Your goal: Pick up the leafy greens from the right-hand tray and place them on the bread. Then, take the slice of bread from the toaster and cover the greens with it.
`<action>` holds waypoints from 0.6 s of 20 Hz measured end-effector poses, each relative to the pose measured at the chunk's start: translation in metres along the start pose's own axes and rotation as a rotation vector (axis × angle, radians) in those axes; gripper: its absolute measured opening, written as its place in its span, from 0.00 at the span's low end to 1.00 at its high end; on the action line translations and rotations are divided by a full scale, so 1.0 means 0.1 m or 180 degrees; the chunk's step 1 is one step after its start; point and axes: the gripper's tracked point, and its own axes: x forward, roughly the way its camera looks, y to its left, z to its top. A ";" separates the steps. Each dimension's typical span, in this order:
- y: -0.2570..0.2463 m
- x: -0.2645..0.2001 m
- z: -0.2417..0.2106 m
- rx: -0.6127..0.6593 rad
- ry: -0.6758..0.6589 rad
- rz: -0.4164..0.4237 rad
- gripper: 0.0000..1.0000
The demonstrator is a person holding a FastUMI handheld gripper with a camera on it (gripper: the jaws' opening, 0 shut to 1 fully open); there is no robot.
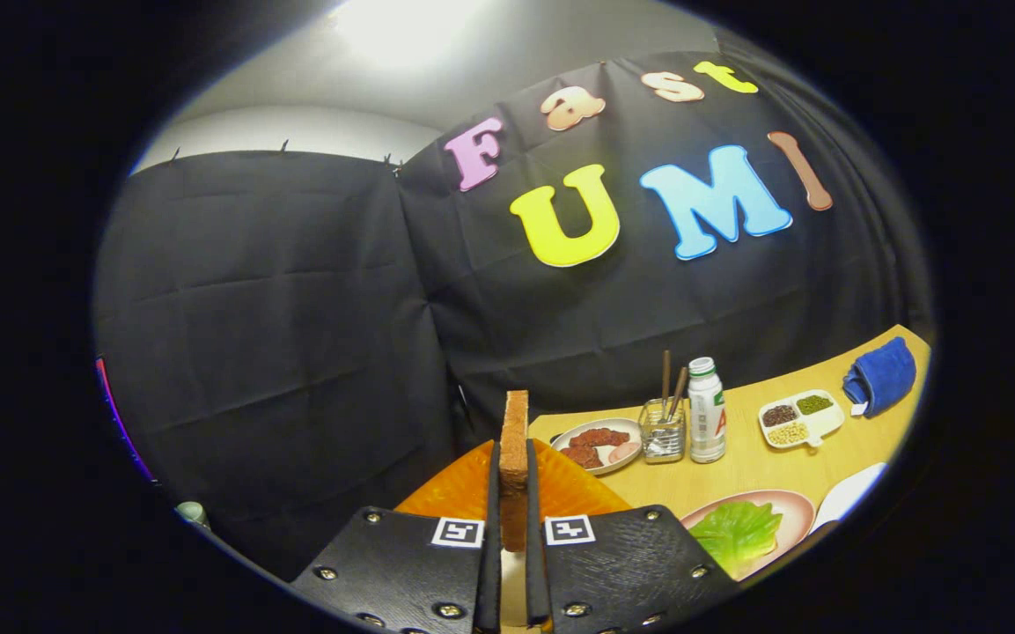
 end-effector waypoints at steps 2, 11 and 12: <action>-0.46 -0.13 0.03 -0.0118 -0.0017 -0.0342 0.11; -1.87 -0.56 -0.54 -0.0570 0.0434 -0.1408 0.11; -1.91 -0.57 -0.58 -0.0620 0.0466 -0.1440 0.11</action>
